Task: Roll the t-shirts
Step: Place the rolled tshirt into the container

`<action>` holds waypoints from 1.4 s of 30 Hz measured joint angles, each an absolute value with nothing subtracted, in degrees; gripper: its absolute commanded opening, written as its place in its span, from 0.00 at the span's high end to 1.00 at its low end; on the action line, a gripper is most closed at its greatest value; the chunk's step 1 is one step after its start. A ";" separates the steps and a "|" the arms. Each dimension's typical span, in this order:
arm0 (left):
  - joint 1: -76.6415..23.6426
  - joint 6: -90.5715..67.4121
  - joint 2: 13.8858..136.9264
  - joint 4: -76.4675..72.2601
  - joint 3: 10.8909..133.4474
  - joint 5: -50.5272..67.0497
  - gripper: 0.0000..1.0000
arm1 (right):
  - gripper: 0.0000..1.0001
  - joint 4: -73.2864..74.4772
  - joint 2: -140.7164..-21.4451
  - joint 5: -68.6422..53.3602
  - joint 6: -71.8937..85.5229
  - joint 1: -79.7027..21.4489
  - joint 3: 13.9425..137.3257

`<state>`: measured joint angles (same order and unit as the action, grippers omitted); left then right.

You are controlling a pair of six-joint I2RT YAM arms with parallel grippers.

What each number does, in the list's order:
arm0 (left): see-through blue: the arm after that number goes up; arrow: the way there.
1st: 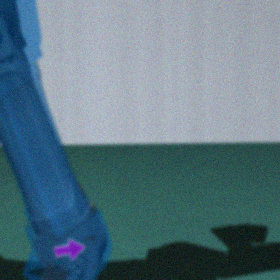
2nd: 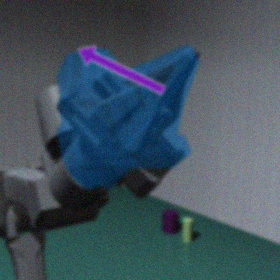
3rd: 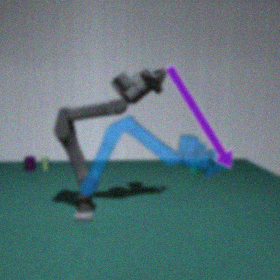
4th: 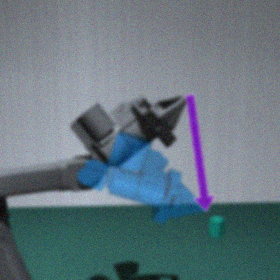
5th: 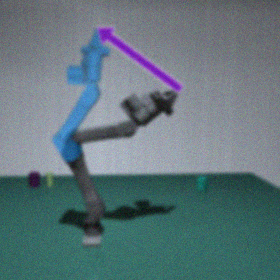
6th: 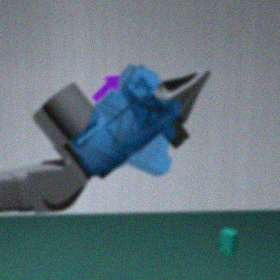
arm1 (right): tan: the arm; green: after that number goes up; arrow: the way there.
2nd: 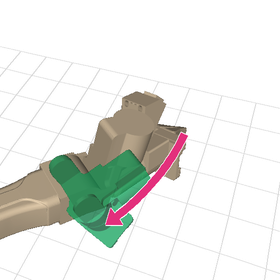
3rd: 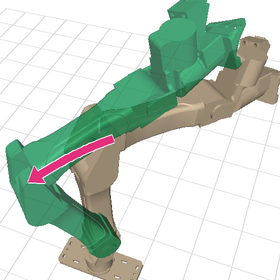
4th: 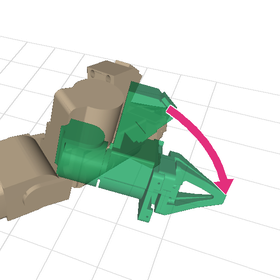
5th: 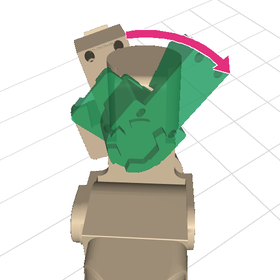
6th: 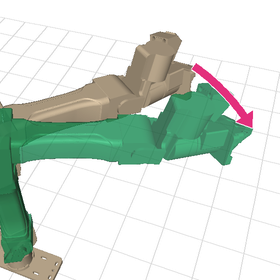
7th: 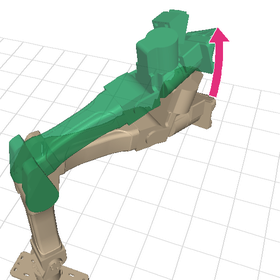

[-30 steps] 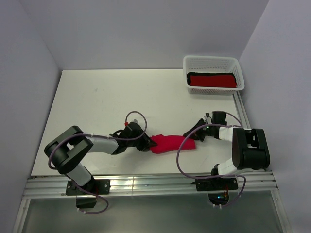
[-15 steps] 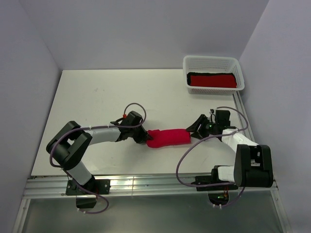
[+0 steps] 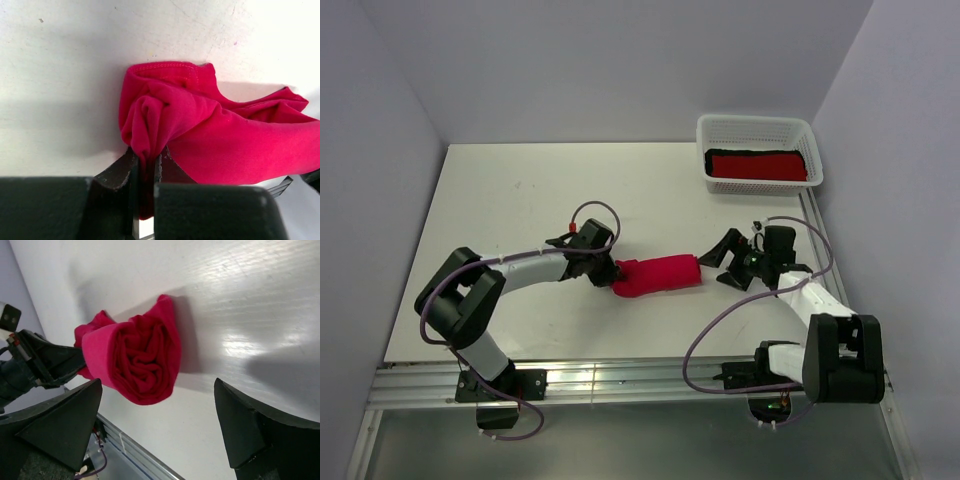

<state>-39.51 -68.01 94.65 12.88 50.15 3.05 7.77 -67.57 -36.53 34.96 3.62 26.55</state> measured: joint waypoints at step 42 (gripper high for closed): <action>-37.63 -60.71 95.46 11.84 50.96 5.80 1.00 | 1.00 -6.96 -87.15 -41.41 39.64 -4.78 30.20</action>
